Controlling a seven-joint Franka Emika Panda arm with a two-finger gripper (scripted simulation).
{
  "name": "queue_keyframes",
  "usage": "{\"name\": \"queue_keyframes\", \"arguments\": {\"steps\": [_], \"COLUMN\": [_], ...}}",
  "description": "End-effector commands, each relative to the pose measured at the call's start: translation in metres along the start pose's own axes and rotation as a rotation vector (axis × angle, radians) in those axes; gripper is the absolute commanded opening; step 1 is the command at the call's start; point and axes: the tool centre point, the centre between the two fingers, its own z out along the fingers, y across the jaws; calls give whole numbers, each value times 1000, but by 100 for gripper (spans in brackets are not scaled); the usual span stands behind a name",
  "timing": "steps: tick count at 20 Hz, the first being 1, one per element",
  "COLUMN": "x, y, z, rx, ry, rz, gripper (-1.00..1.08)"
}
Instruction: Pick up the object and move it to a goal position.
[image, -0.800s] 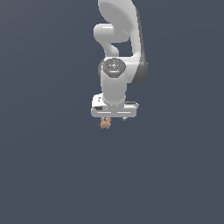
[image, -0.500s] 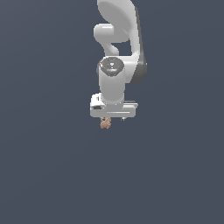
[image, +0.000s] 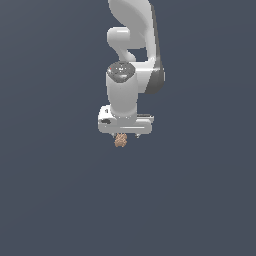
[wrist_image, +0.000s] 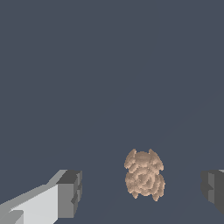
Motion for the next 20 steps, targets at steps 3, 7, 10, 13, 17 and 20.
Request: {"name": "queue_keyframes", "arguments": {"steps": [3, 7, 10, 13, 17, 20], "x": [-4, -13, -23, -35, -48, -54], "y": [3, 9, 16, 22, 29, 32], "z": [7, 20, 33, 47, 60, 66], "rx": [-2, -7, -12, -17, -22, -25], "ry": [2, 5, 9, 13, 17, 19], "rz": [-7, -20, -34, -50, -66, -74], "gripper": [100, 100, 100, 100, 100, 100]}}
